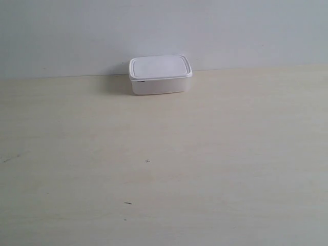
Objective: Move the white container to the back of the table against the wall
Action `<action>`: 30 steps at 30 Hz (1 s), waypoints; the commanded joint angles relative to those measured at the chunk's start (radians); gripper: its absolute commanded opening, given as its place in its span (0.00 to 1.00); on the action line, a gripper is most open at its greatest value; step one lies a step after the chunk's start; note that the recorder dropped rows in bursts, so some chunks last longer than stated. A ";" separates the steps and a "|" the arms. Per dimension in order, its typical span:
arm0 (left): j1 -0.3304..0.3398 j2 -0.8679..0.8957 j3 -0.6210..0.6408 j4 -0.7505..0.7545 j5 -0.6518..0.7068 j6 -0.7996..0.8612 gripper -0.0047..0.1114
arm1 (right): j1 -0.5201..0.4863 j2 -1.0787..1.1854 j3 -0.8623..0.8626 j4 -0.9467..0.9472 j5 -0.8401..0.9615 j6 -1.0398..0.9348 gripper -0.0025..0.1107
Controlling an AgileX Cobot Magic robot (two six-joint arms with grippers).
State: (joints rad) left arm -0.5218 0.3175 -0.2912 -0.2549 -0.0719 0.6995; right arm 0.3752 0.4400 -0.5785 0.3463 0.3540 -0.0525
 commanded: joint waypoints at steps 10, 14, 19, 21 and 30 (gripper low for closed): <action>-0.006 -0.004 0.003 0.003 0.023 -0.013 0.04 | -0.004 -0.253 0.004 -0.122 -0.010 0.001 0.02; -0.004 -0.022 0.003 0.003 0.035 -0.013 0.04 | -0.006 -0.326 0.004 -0.122 -0.010 0.001 0.02; 0.120 -0.076 0.003 0.003 0.039 -0.013 0.04 | -0.102 -0.405 0.004 -0.148 -0.010 0.001 0.02; 0.203 -0.090 0.003 0.003 0.039 -0.013 0.04 | -0.164 -0.429 0.004 -0.146 -0.010 0.001 0.02; 0.584 -0.196 0.003 0.003 0.039 -0.013 0.04 | -0.331 -0.440 0.004 -0.144 -0.013 0.001 0.02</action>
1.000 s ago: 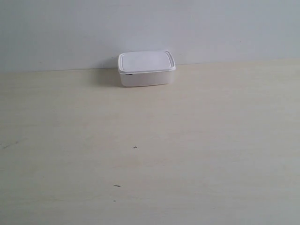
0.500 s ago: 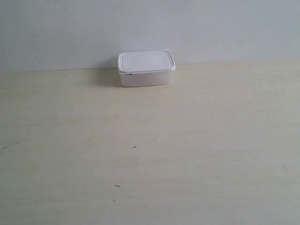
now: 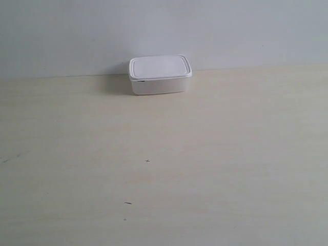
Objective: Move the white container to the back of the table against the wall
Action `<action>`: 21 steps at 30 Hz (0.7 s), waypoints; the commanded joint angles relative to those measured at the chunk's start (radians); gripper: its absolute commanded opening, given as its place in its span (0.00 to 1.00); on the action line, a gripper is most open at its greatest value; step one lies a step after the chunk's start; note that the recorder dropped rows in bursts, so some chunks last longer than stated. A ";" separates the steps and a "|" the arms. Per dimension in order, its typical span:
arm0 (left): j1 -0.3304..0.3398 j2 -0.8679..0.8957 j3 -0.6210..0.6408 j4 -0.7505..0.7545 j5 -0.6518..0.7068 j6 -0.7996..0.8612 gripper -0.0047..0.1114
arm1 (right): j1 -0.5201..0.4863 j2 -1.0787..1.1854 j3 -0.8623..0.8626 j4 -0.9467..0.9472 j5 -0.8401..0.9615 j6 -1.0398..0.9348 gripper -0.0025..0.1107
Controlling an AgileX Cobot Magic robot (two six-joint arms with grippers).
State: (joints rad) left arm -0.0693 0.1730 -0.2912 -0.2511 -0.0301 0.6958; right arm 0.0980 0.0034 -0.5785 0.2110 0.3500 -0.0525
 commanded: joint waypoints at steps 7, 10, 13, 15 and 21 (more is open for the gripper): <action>0.271 -0.120 0.003 -0.001 -0.003 -0.009 0.04 | -0.106 -0.003 0.004 0.000 -0.009 0.001 0.02; 0.273 -0.120 0.003 -0.001 -0.003 -0.009 0.04 | -0.106 -0.003 0.004 0.000 -0.005 0.001 0.02; 0.273 -0.120 0.003 -0.001 -0.003 -0.009 0.04 | -0.106 -0.003 0.004 0.000 -0.007 0.001 0.02; 0.273 -0.120 0.003 -0.001 -0.003 -0.009 0.04 | -0.106 -0.003 0.004 0.000 -0.005 0.001 0.02; 0.272 -0.120 0.039 0.005 0.169 -0.009 0.04 | -0.106 -0.003 0.056 0.003 -0.010 0.001 0.02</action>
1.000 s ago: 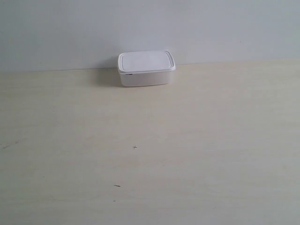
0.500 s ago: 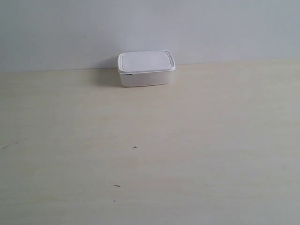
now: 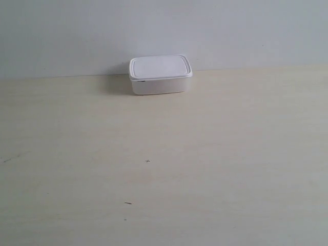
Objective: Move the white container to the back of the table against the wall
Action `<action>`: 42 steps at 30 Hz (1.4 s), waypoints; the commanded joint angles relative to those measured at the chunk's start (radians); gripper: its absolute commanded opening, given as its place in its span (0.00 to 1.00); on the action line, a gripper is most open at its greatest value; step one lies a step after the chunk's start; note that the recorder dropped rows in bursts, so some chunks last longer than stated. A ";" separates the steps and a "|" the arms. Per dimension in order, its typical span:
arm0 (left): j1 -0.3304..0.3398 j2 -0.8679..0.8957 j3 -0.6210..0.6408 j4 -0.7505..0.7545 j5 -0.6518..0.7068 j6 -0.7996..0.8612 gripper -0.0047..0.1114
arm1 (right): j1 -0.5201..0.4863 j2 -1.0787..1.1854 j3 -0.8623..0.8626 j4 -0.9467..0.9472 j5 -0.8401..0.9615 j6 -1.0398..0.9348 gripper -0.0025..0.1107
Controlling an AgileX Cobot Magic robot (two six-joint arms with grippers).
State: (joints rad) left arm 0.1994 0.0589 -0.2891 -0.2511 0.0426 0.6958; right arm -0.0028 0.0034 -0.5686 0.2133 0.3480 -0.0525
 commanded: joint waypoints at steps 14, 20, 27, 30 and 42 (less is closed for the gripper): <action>0.052 -0.051 0.242 0.048 -0.096 0.009 0.04 | -0.005 -0.003 0.350 -0.084 -0.264 0.001 0.02; 0.071 -0.051 0.289 -0.004 -0.090 0.009 0.04 | -0.005 -0.003 0.420 -0.084 -0.263 0.001 0.02; 0.071 -0.051 0.289 -0.030 -0.064 0.007 0.04 | -0.005 -0.003 0.487 -0.111 -0.281 0.001 0.02; 0.071 -0.051 0.289 -0.024 -0.062 0.007 0.04 | -0.005 -0.003 0.527 -0.168 -0.298 0.001 0.02; 0.099 -0.051 0.289 0.004 0.098 0.007 0.04 | -0.005 -0.003 0.569 -0.168 -0.263 0.001 0.02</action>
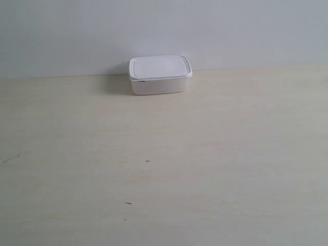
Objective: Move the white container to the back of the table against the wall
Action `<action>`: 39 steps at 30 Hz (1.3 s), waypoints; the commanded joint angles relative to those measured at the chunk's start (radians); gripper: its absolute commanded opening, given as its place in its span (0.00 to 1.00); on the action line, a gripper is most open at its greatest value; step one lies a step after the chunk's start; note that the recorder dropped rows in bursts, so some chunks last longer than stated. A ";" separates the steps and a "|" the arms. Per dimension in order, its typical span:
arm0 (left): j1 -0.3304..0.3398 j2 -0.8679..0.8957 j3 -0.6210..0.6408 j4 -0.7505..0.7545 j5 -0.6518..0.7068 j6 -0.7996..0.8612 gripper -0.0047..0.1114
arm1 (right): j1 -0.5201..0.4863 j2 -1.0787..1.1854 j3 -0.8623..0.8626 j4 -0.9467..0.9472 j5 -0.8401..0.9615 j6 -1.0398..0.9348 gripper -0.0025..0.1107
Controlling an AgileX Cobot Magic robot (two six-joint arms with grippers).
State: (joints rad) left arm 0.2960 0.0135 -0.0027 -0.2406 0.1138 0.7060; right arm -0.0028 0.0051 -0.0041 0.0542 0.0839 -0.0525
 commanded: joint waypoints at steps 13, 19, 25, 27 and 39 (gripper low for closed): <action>0.003 -0.005 0.003 -0.006 0.140 -0.003 0.04 | -0.005 -0.005 0.004 -0.009 -0.003 0.001 0.02; 0.003 -0.005 0.003 -0.006 0.142 -0.003 0.04 | -0.005 -0.005 0.004 -0.009 -0.003 0.001 0.02; 0.003 -0.005 0.003 -0.006 0.142 -0.003 0.04 | -0.005 -0.005 0.004 -0.009 -0.003 0.001 0.02; 0.003 -0.005 0.003 -0.006 0.142 -0.003 0.04 | -0.005 -0.005 0.004 -0.009 -0.003 0.001 0.02; 0.003 -0.005 0.003 -0.007 0.269 -0.003 0.04 | -0.005 -0.005 0.004 -0.009 -0.003 0.001 0.02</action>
State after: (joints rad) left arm 0.2976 0.0135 -0.0005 -0.2425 0.3627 0.7060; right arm -0.0028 0.0051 -0.0041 0.0542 0.0856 -0.0525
